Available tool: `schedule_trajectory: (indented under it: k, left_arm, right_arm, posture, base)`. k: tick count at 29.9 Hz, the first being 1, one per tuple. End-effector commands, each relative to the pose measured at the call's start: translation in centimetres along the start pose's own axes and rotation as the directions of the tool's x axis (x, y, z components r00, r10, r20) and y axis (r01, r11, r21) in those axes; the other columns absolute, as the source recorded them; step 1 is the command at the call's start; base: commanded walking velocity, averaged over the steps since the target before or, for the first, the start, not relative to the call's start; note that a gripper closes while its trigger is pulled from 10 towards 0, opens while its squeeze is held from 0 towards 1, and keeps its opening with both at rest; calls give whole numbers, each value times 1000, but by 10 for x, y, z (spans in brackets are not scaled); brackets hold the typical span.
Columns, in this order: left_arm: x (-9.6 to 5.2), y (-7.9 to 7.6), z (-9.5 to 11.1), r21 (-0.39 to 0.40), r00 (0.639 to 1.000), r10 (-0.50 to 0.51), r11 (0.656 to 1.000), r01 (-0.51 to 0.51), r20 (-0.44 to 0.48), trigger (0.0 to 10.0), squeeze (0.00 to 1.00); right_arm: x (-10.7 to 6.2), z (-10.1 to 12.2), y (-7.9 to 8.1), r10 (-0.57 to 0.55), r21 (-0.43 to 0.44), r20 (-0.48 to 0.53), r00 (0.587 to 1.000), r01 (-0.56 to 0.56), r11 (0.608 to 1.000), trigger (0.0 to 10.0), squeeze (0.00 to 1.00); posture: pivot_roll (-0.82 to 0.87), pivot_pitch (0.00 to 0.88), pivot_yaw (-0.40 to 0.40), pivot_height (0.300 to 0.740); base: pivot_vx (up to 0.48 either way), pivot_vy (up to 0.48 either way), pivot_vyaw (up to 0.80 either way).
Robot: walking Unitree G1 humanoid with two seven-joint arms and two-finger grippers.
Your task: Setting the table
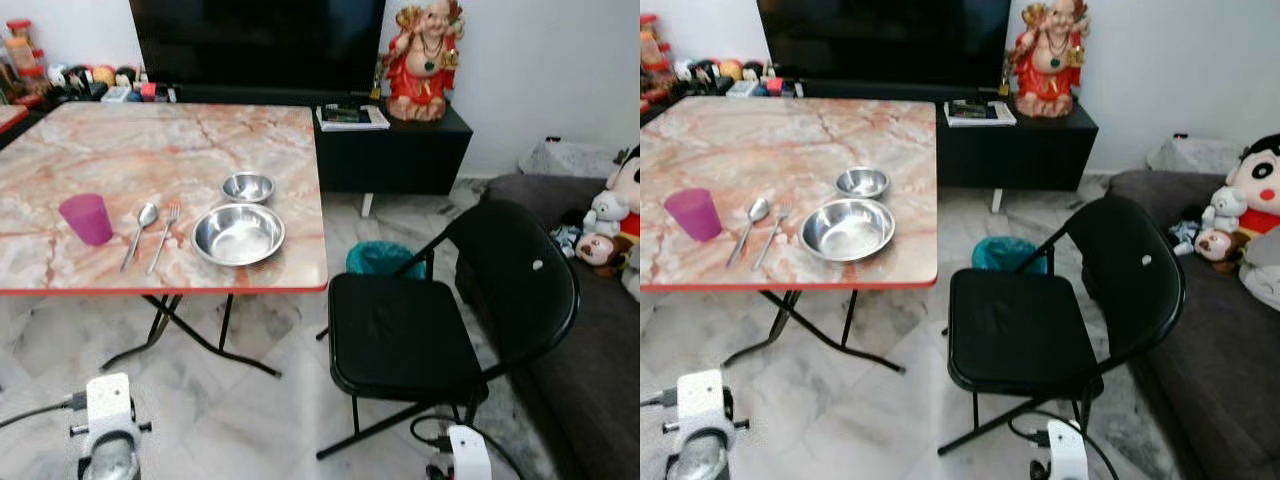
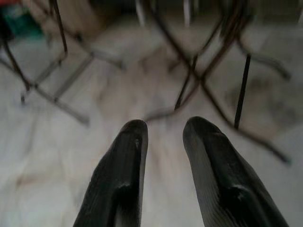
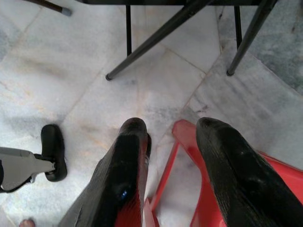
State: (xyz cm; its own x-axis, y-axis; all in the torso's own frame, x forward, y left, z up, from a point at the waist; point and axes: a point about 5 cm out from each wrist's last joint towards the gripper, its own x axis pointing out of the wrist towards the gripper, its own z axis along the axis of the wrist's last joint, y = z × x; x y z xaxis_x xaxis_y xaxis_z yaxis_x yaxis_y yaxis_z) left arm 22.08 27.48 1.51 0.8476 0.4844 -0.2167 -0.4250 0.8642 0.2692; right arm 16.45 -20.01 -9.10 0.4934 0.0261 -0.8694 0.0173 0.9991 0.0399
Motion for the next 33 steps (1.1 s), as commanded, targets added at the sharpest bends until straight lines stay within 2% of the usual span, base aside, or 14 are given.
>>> schedule_trajectory:
  k: [1, 2, 3, 8, 9, 10, 11, 13, 16, 19, 22, 24, 25, 33]
  left_arm:
    - [0, 3, 27, 22, 994, 9, 1000, -11, 108, 10000, 0]
    - [0, 3, 27, 22, 994, 9, 1000, -11, 108, 10000, 0]
    - [-4, 3, 46, 28, 984, 4, 1000, -9, 180, 10000, 1000]
    - [-9, 3, 96, -41, 946, 21, 999, -8, 323, 10000, 1000]
    - [-8, -5, 121, -60, 928, -14, 997, 39, 372, 10000, 992]
    - [-8, -7, 126, -61, 924, -25, 997, 52, 382, 10000, 992]
    - [-6, -15, 137, -70, 918, -68, 992, 103, 390, 10000, 0]
    - [-2, -26, 150, -75, 911, -116, 985, 158, 396, 10000, 0]
    - [2, -47, 169, -170, 895, -184, 947, 272, 406, 10000, 0]
    - [7, -64, 172, -253, 901, -242, 904, 344, 359, 10000, 0]
    - [12, -85, 169, -264, 895, -309, 879, 397, 321, 10000, 0]
    - [12, -85, 170, -262, 895, -312, 879, 399, 318, 10000, 0]
    - [12, -94, 171, -277, 886, -343, 859, 430, 313, 10000, 0]
    - [15, -94, 180, -240, 892, -311, 886, 397, 329, 10000, 0]
  right_arm:
    - [0, 4, -2, -3, -8, 8, 1000, 3, 1000, 10000, 0]
    - [0, 4, -2, -3, -8, 8, 1000, 3, 1000, 10000, 0]
    - [0, 4, -2, -5, -8, 8, 1000, 5, 1000, 10000, 0]
    - [0, 4, -3, -3, -14, 5, 1000, 3, 1000, 10000, 0]
    - [0, 4, -3, -2, -16, 4, 1000, 3, 1000, 10000, 0]
    - [0, 4, -3, -3, -16, 4, 1000, 3, 1000, 10000, 0]
    - [0, 4, -3, -2, -19, 4, 1000, 2, 1000, 10000, 0]
    - [0, 4, -3, -1, -20, 4, 1000, 1, 1000, 10000, 0]
    - [0, 4, -1, 1, -4, 17, 1000, -1, 1000, 10000, 0]
    - [0, 5, 0, 0, 19, 31, 1000, -1, 1000, 10000, 0]
    - [0, 5, 1, 6, 27, 39, 999, -7, 1000, 10000, 0]
    - [0, 5, 1, 6, 27, 40, 999, -7, 1000, 10000, 0]
    - [0, 5, 2, 12, 36, 44, 999, -13, 999, 10000, 0]
    - [0, 5, 4, 23, 11, 50, 999, -23, 1000, 10000, 0]
  posture:
    - [88, 0, -71, 740]
    - [88, 0, -71, 740]
    - [89, 0, -71, 740]
    - [89, 0, -75, 740]
    - [98, 0, -78, 740]
    - [98, 0, -78, 740]
    - [99, 0, -78, 740]
    - [94, 0, -75, 740]
    - [87, 0, -65, 740]
    - [84, 0, -61, 740]
    - [80, 0, -59, 740]
    - [80, 0, -59, 740]
    - [70, 0, -50, 740]
    - [77, 0, -52, 740]
  base:
    - [0, 0, 0]
    - [0, 0, 0]
    - [0, 0, 0]
    - [0, 0, 0]
    - [0, 0, 0]
    - [0, 0, 0]
    - [0, 0, 0]
    - [0, 0, 0]
    - [0, 0, 0]
    - [0, 0, 0]
    - [0, 0, 0]
    - [0, 0, 0]
    - [0, 0, 0]
    - [0, 0, 0]
